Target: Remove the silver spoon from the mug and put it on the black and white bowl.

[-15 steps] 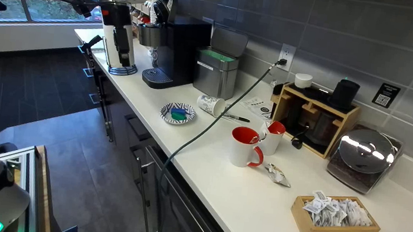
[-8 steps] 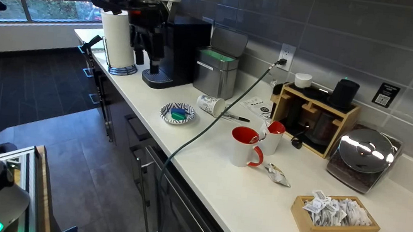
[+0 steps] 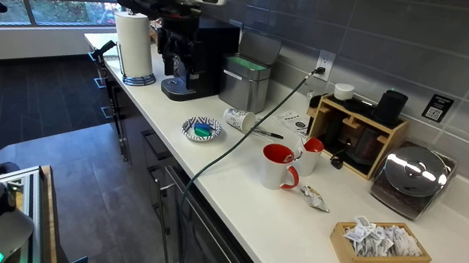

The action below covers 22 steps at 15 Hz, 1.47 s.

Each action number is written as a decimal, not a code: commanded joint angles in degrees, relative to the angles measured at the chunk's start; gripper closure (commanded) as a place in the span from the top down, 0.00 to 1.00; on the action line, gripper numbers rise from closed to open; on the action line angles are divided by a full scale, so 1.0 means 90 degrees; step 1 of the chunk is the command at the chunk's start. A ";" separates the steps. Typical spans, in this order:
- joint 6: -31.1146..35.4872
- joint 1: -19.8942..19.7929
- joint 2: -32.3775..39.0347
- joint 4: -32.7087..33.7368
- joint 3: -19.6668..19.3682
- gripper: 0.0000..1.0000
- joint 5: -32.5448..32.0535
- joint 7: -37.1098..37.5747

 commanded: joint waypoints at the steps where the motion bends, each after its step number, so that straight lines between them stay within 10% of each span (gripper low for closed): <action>1: -0.0003 -0.0262 0.0024 0.0010 0.0228 1.00 0.0080 -0.0060; 7: 0.0103 -0.0328 0.0120 0.0071 0.0145 1.00 0.0212 -0.0046; 15: -0.0321 -0.1161 0.2145 0.1941 -0.1408 1.00 0.3398 -0.2868; 22: 0.0376 -0.2137 0.2782 0.2090 -0.0862 1.00 0.4255 -0.2851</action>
